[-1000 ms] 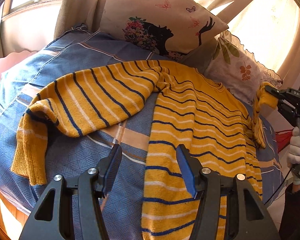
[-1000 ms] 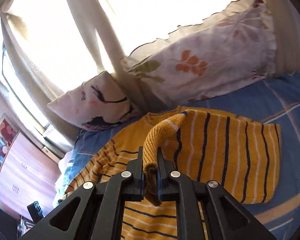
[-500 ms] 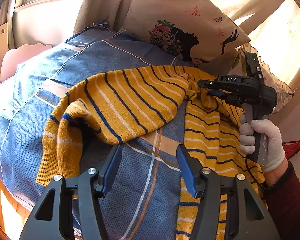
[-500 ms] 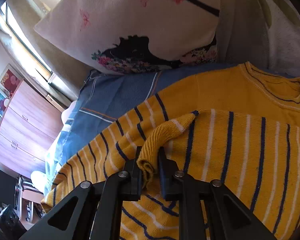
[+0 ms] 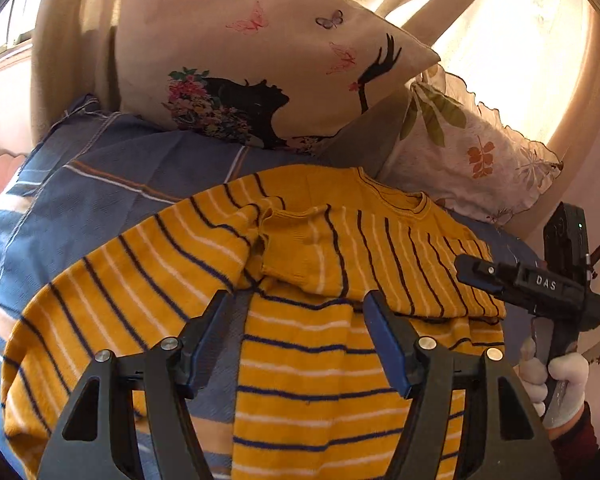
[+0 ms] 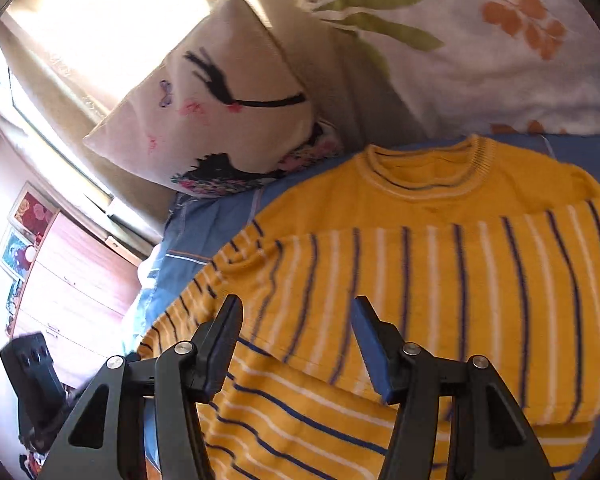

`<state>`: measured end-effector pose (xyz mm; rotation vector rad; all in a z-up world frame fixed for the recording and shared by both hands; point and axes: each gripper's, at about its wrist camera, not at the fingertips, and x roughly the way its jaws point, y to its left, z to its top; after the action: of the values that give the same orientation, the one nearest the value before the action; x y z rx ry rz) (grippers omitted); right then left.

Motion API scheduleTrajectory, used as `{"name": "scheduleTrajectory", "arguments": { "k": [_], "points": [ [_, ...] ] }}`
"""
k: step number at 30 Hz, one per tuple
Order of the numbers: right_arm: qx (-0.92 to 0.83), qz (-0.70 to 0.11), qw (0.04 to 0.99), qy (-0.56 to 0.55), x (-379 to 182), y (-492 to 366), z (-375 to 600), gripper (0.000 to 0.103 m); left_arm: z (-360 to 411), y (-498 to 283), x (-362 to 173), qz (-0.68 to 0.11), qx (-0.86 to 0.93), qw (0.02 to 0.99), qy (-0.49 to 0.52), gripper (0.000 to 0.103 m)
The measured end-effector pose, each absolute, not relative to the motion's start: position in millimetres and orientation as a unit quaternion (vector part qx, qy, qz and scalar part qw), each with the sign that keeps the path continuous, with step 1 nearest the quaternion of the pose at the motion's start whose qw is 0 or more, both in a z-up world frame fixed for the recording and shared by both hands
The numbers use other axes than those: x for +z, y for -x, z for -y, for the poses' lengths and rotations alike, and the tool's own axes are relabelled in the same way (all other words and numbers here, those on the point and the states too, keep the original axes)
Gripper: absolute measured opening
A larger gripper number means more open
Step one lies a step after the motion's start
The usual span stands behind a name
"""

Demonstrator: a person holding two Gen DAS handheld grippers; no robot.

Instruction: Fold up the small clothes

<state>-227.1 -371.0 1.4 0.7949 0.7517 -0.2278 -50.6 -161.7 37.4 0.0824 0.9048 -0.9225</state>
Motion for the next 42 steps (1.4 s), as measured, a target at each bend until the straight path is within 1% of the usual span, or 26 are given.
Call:
{"name": "scheduleTrajectory", "arguments": {
  "k": [3, 6, 7, 9, 10, 13, 18, 20, 27, 31, 35, 37, 41, 42],
  "points": [
    [-0.177, -0.367, 0.822, -0.398, -22, 263, 403, 0.061, 211, 26, 10, -0.452, -0.403, 0.792, -0.081, 0.067],
    [-0.253, -0.351, 0.802, -0.411, -33, 304, 437, 0.061, 233, 0, -23, -0.494, -0.361, 0.786, -0.095, 0.066],
    [-0.255, -0.336, 0.802, -0.424, -31, 316, 444, 0.061, 232, -1, -21, -0.478, -0.358, 0.797, -0.093, 0.066],
    [-0.250, -0.309, 0.807, -0.437, -22, 341, 445, 0.061, 231, 0, -17, -0.481, -0.349, 0.798, -0.101, 0.066],
    [-0.249, -0.303, 0.811, -0.434, -16, 352, 442, 0.061, 226, 1, -14, -0.486, -0.354, 0.794, -0.090, 0.066],
    [-0.250, -0.304, 0.818, -0.420, -8, 380, 423, 0.068, 202, 15, 1, -0.484, -0.372, 0.789, -0.066, 0.066],
    [-0.194, -0.317, 0.809, -0.456, -36, 405, 380, 0.068, 150, 54, 9, -0.490, -0.397, 0.775, -0.034, 0.066],
    [-0.164, -0.307, 0.805, -0.481, -47, 408, 367, 0.068, 132, 68, 6, -0.497, -0.400, 0.770, -0.024, 0.066],
    [-0.169, -0.267, 0.813, -0.489, -44, 423, 343, 0.068, 75, 118, -8, -0.497, -0.386, 0.777, -0.016, 0.067],
    [-0.242, -0.256, 0.815, -0.460, -39, 450, 342, 0.069, 65, 130, -24, -0.517, -0.386, 0.764, -0.015, 0.067],
    [-0.181, -0.245, 0.804, -0.511, -57, 462, 331, 0.069, 61, 142, -26, -0.509, -0.391, 0.767, -0.019, 0.068],
    [-0.153, -0.249, 0.811, -0.506, -57, 459, 314, 0.069, 61, 147, -27, -0.507, -0.393, 0.767, -0.016, 0.073],
    [-0.092, -0.248, 0.828, -0.494, -56, 449, 276, 0.069, 62, 165, -26, -0.497, -0.391, 0.774, -0.035, 0.075],
    [-0.091, -0.254, 0.834, -0.482, -56, 447, 266, 0.067, 63, 169, -25, -0.495, -0.391, 0.775, -0.039, 0.066]
  ]
}}
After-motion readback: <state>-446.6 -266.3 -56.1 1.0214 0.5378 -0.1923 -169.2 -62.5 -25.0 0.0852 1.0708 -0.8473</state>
